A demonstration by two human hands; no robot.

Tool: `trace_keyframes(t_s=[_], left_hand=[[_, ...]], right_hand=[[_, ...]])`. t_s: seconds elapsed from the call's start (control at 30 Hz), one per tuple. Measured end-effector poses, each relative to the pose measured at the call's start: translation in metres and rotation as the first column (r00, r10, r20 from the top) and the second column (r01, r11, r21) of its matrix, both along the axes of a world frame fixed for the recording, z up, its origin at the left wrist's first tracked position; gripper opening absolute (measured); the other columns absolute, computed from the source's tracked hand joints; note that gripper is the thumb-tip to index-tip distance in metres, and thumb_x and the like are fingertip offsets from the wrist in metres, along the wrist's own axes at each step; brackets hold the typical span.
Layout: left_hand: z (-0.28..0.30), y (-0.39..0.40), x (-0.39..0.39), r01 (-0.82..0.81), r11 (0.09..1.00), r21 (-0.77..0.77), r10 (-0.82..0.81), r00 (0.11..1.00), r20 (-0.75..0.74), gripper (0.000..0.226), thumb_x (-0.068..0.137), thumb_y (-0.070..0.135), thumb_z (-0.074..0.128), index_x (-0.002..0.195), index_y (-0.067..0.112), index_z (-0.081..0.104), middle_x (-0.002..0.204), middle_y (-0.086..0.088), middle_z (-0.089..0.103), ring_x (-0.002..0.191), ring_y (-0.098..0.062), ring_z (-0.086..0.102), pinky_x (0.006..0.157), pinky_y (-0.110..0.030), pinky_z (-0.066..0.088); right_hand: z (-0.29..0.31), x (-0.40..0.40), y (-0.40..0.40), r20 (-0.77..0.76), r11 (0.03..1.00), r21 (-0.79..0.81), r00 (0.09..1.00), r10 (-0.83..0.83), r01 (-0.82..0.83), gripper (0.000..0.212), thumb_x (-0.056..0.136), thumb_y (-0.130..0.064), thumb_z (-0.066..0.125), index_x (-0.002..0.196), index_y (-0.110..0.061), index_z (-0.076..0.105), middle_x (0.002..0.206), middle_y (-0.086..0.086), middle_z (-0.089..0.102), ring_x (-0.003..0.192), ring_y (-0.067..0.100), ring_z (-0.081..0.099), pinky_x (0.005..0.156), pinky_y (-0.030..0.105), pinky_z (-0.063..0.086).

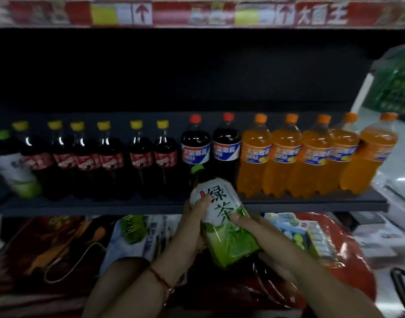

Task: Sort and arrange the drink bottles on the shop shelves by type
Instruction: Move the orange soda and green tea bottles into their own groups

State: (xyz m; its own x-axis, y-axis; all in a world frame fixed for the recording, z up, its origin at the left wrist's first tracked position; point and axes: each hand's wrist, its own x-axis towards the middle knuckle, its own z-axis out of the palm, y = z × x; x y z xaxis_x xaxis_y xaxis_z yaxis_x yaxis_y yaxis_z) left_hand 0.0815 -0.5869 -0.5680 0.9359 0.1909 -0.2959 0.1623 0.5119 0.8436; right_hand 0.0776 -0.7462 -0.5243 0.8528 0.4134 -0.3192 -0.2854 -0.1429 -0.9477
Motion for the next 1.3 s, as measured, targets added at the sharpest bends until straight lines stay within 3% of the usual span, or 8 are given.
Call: trace_keyframes(t_s=[0.13,0.23,0.37,0.63,0.77,1.0,1.17,1.3], left_hand=[[-0.028,0.024,0.003,0.039,0.982,0.187,-0.013,0.990,-0.140,0.076,0.075,0.060,0.074,0.137,0.021,0.053,0.119,-0.007,0.069,0.102,-0.030,0.070,0.084,-0.048,0.059],[-0.041,0.035,-0.010,0.178,0.932,0.314,-0.130,0.977,-0.168,0.086,0.060,0.082,0.070,0.133,0.040,0.051,0.126,0.002,0.067,0.107,-0.021,0.069,0.086,-0.046,0.059],[-0.046,0.034,-0.017,0.219,0.899,0.379,-0.177,0.974,-0.142,0.041,0.084,0.055,0.065,0.122,0.044,0.054,0.115,0.012,0.070,0.098,-0.010,0.071,0.079,-0.033,0.061],[-0.032,0.024,-0.028,0.054,0.905,0.422,-0.047,0.999,-0.027,0.034,0.078,0.040,0.075,0.109,0.037,0.061,0.106,0.007,0.073,0.084,-0.006,0.073,0.066,-0.028,0.059],[0.017,0.002,-0.015,0.011,0.848,0.531,-0.151,0.964,0.221,0.059,0.066,0.029,0.079,0.121,0.022,0.058,0.114,0.002,0.071,0.098,-0.010,0.071,0.073,-0.023,0.057],[0.188,-0.066,0.024,-0.023,0.712,0.702,-0.458,0.743,0.488,0.062,0.072,0.023,0.086,0.125,0.026,0.053,0.110,0.008,0.072,0.099,-0.011,0.071,0.079,-0.035,0.061],[0.314,-0.124,0.060,-0.436,0.355,0.827,-0.597,0.575,0.560,0.086,0.066,0.069,0.076,0.142,0.047,0.041,0.125,0.012,0.051,0.110,-0.003,0.057,0.091,-0.029,0.052],[0.388,-0.167,0.086,-0.819,-0.068,0.570,-0.621,0.481,0.618,0.094,0.075,0.076,0.061,0.152,0.035,0.027,0.112,0.002,0.048,0.101,-0.015,0.049,0.084,-0.034,0.047]], right_hand=[[-0.037,0.005,0.016,-0.055,0.998,0.055,0.998,-0.004,0.007,0.012,0.088,-0.030,0.066,0.099,-0.032,0.063,0.077,-0.020,0.074,0.069,-0.005,0.069,0.057,0.014,0.051],[-0.066,0.009,0.018,-0.042,0.997,0.076,0.999,0.004,0.000,0.024,0.086,-0.023,0.067,0.106,-0.036,0.064,0.093,-0.016,0.076,0.083,0.002,0.071,0.068,0.020,0.052],[-0.082,0.008,0.017,-0.052,0.994,0.109,0.999,-0.006,0.012,0.030,0.087,-0.020,0.067,0.112,-0.035,0.062,0.091,-0.022,0.074,0.080,-0.005,0.070,0.063,0.012,0.051],[-0.074,0.000,0.005,0.112,0.994,0.066,0.991,0.075,-0.083,0.039,0.089,-0.025,0.068,0.120,-0.047,0.059,0.114,-0.014,0.071,0.103,0.008,0.068,0.089,0.030,0.055],[-0.022,-0.006,-0.016,0.320,0.999,0.025,0.947,0.037,-0.048,0.041,0.088,-0.028,0.067,0.118,-0.051,0.050,0.106,-0.033,0.066,0.096,-0.009,0.064,0.074,0.011,0.052],[0.117,0.014,-0.081,0.689,0.969,0.030,0.697,-0.197,0.245,0.062,0.062,-0.040,0.083,0.118,-0.037,0.057,0.103,-0.017,0.072,0.093,0.002,0.069,0.073,0.023,0.057],[0.212,0.045,-0.136,0.823,0.894,0.138,0.453,-0.343,0.427,0.046,0.068,-0.034,0.085,0.107,-0.039,0.061,0.093,-0.018,0.072,0.084,-0.004,0.068,0.067,0.017,0.055],[0.278,0.077,-0.173,0.862,0.810,0.218,0.282,-0.421,0.544,0.045,0.070,-0.036,0.082,0.109,-0.035,0.060,0.094,-0.015,0.069,0.085,-0.002,0.065,0.064,0.015,0.052]])
